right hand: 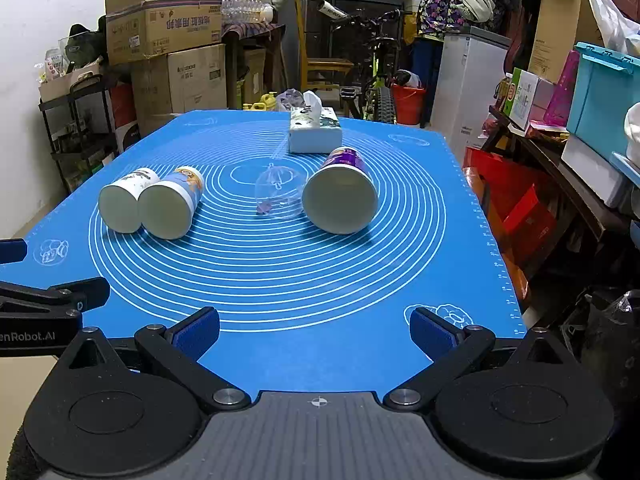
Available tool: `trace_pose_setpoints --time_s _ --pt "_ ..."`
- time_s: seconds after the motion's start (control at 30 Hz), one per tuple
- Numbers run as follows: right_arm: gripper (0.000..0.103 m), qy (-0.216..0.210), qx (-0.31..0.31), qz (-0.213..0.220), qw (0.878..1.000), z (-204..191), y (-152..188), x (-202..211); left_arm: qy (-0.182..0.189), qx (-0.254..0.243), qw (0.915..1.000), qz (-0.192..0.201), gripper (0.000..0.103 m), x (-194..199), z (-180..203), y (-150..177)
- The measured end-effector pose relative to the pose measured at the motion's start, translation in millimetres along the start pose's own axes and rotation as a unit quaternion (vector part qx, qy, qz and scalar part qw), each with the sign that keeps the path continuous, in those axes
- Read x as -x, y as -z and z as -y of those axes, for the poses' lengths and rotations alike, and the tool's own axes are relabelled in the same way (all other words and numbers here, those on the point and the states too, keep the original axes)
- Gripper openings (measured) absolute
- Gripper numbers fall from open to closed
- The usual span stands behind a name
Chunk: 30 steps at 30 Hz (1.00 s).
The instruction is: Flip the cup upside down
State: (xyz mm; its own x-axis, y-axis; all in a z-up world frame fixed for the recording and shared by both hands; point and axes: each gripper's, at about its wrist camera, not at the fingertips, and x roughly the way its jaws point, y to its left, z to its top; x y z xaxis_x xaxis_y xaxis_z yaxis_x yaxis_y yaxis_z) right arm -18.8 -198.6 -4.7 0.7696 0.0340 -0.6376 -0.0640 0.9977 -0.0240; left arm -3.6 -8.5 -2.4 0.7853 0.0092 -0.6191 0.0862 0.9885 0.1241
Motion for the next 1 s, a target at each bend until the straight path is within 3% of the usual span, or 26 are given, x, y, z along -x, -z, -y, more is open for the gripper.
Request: trace_pose_setpoints --time_s 1.0 --pt "0.101 0.003 0.002 -0.002 1.0 -0.5 -2.2 -0.3 0.002 -0.009 1.0 -0.003 0.103 -2.5 4.3 2.9"
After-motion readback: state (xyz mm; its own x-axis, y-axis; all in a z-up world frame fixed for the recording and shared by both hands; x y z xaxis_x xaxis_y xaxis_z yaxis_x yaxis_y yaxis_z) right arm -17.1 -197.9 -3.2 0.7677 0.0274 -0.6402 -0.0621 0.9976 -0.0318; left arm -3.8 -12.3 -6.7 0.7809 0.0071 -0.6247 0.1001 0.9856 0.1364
